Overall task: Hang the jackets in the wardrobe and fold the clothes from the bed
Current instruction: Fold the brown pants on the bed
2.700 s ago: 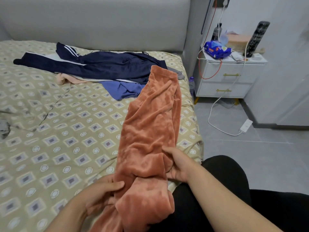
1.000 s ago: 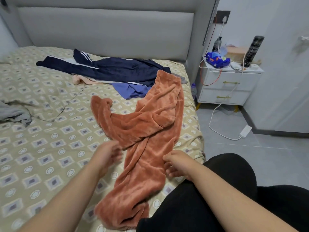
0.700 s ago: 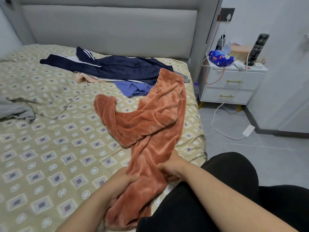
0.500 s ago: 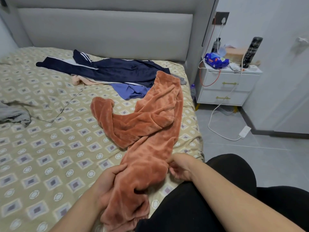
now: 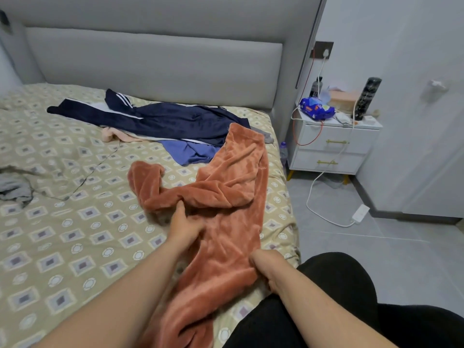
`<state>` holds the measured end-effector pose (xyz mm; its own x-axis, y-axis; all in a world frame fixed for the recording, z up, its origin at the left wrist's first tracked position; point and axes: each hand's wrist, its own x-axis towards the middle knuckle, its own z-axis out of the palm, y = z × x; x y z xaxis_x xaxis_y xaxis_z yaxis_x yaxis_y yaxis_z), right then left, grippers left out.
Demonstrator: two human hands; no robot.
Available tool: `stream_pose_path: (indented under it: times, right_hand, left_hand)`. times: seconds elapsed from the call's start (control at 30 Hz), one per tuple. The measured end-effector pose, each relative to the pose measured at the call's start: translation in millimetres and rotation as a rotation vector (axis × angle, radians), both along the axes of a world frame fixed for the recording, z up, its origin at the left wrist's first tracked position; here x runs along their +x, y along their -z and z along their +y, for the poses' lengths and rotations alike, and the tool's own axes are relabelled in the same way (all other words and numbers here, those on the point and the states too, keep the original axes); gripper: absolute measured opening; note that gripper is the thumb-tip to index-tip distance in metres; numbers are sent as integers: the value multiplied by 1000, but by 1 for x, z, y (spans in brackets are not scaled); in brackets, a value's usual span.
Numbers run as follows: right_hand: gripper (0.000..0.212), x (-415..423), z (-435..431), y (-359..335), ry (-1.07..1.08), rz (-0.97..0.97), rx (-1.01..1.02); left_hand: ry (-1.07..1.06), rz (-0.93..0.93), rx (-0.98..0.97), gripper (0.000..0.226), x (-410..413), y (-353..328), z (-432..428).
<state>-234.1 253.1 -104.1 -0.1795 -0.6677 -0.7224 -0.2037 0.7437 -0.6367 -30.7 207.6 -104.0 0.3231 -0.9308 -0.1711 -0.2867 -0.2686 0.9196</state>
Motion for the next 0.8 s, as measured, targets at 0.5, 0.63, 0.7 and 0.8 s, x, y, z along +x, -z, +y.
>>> stream_pose_path:
  times: [0.5, 0.63, 0.7, 0.8]
  right_hand:
    - [32, -2, -17, 1, 161, -292, -20]
    - [21, -4, -11, -11, 207, -480, -36]
    - [26, -3, 0, -18, 4, -472, 60]
    - [18, -1, 14, -23, -282, -392, 74]
  left_hand:
    - [8, 559, 314, 12, -3, 21, 22]
    - [-35, 767, 392, 26, 34, 14, 33]
    - [199, 608, 526, 51, 46, 18, 63]
    - [541, 466, 693, 66, 59, 12, 109]
